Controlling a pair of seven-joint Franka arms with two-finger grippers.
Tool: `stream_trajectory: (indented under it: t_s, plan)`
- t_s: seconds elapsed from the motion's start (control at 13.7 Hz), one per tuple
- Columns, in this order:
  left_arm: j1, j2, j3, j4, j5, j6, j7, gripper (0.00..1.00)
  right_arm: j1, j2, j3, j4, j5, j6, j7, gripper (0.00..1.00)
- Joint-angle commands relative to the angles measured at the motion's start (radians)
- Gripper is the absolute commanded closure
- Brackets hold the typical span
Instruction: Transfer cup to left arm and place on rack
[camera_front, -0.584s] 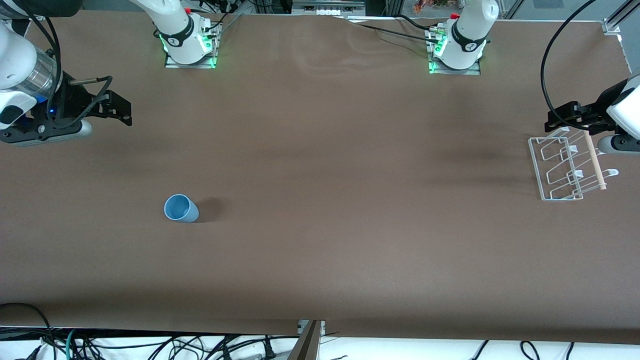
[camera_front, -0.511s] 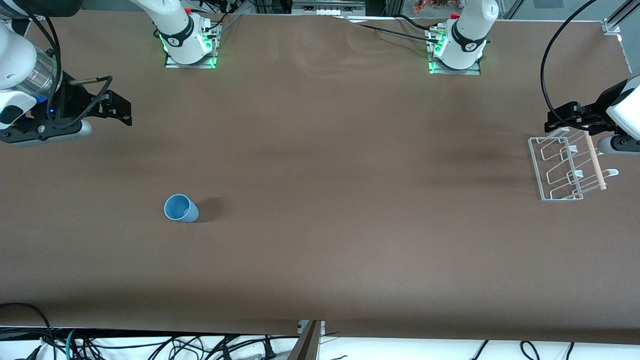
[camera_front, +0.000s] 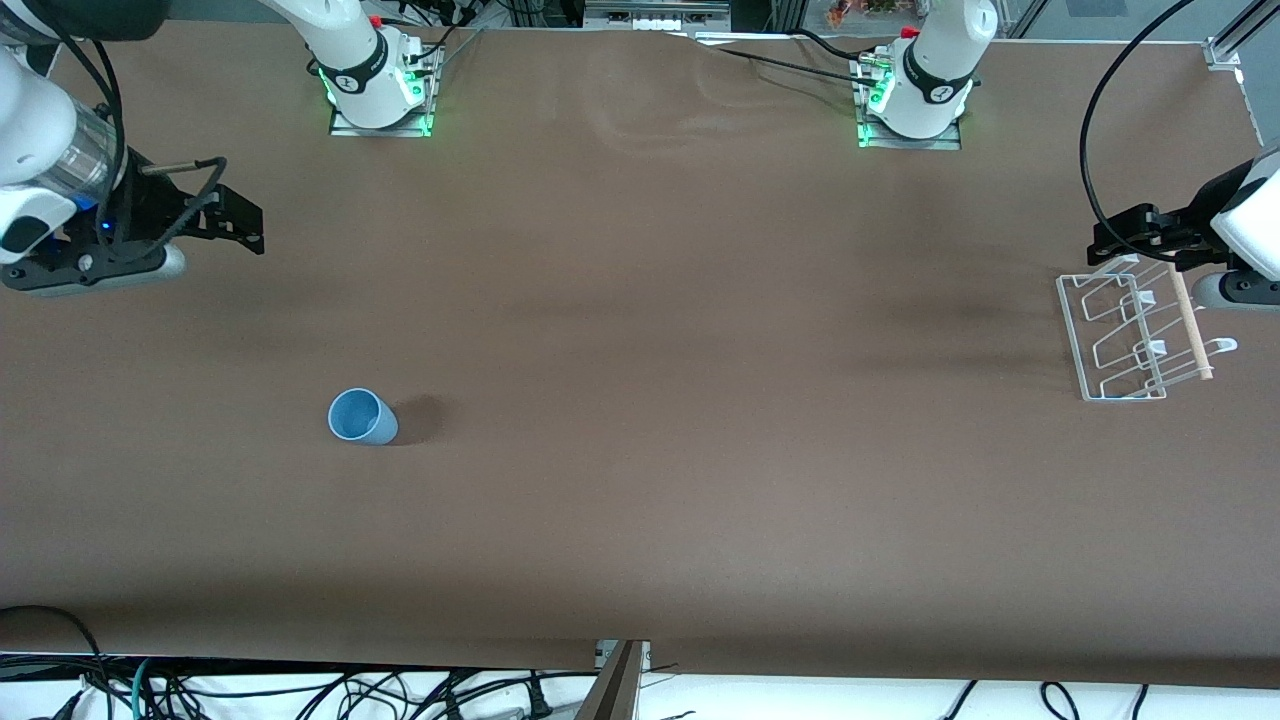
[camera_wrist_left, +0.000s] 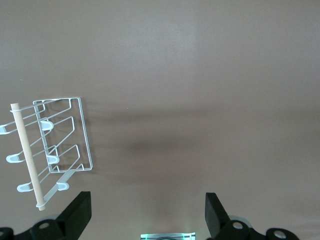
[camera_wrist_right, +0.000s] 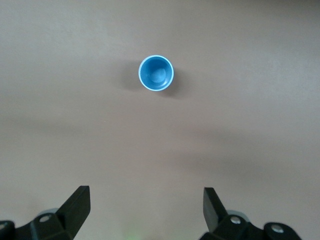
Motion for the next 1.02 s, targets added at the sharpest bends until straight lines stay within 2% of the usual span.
stream_trajectory:
  t_s: [0.0,0.15,0.29,0.66,0.95]
  plan:
    - [-0.003,0.019,0.000,0.035,-0.009,-0.012,-0.005,0.00,-0.003,0.054,0.000,-0.089,-0.030,0.136,-0.003,0.00]
    - [-0.003,0.020,0.000,0.035,-0.011,-0.012,-0.005,0.00,-0.013,0.093,-0.003,-0.209,-0.024,0.308,-0.008,0.00]
    - [-0.001,0.022,0.000,0.035,-0.011,-0.012,-0.005,0.00,-0.028,0.159,-0.003,-0.258,-0.021,0.443,-0.009,0.00]
    - [-0.001,0.023,0.000,0.035,-0.011,-0.012,-0.005,0.00,-0.059,0.293,-0.003,-0.242,-0.010,0.600,-0.042,0.00]
    - [0.000,0.023,0.000,0.035,-0.011,-0.012,-0.005,0.00,-0.068,0.377,-0.001,-0.209,0.037,0.689,-0.092,0.01]
